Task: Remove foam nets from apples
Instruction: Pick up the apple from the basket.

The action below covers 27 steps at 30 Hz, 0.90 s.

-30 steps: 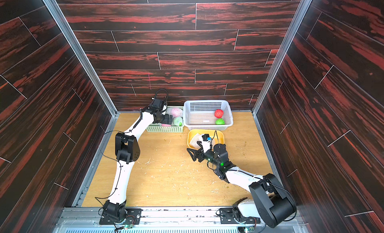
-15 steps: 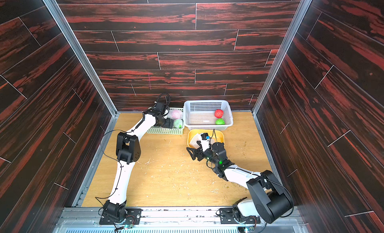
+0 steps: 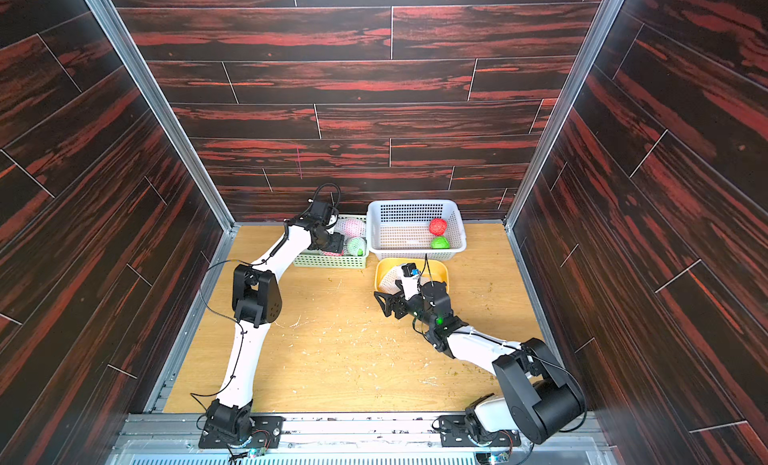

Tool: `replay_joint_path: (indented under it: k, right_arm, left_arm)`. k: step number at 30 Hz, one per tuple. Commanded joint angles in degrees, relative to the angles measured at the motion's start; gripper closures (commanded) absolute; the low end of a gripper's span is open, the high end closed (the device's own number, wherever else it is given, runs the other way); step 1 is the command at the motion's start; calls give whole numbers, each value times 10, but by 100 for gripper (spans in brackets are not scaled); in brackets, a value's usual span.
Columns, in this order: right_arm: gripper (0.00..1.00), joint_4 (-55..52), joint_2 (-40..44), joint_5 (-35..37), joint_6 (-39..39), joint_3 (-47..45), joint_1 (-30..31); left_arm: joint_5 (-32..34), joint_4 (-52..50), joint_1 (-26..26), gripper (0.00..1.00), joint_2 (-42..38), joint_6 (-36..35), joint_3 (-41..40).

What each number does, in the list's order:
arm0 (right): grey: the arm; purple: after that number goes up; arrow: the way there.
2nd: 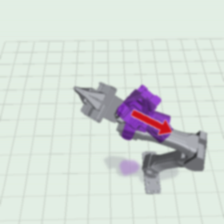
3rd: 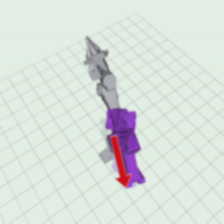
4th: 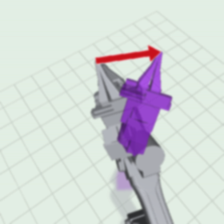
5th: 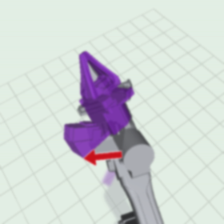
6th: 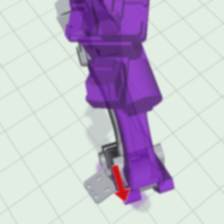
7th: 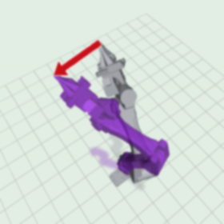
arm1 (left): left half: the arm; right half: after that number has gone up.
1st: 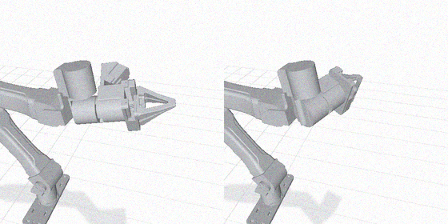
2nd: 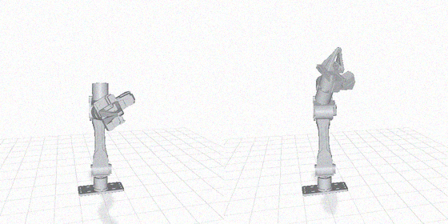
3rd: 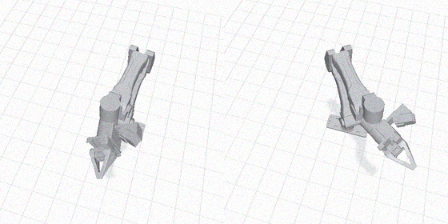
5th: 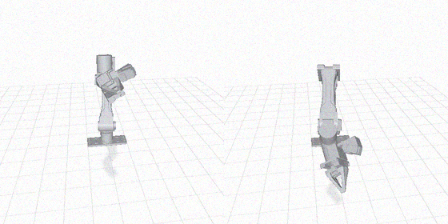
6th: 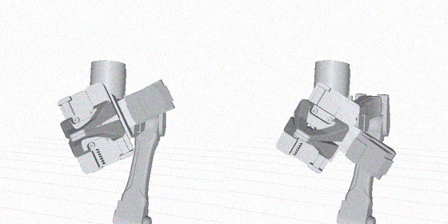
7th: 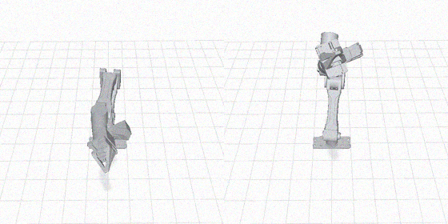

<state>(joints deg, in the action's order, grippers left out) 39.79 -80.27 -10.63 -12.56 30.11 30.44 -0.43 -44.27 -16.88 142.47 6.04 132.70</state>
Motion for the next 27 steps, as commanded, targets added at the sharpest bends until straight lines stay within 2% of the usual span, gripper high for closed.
replay_joint_path:
  k: [1,7,11,27]
  right_arm:
    - [10,-14,-10,12,6,12,1]
    - [10,-18,-11,13,6,14,2]
    - [10,-25,-14,14,5,18,2]
    - [10,-18,-1,20,9,10,1]
  left_arm:
    - [-1,-17,0,30,-19,0,17]
    - [-1,-21,0,32,-21,0,16]
    - [5,-22,0,39,-29,1,15]
    - [15,-20,-4,44,-99,-10,3]
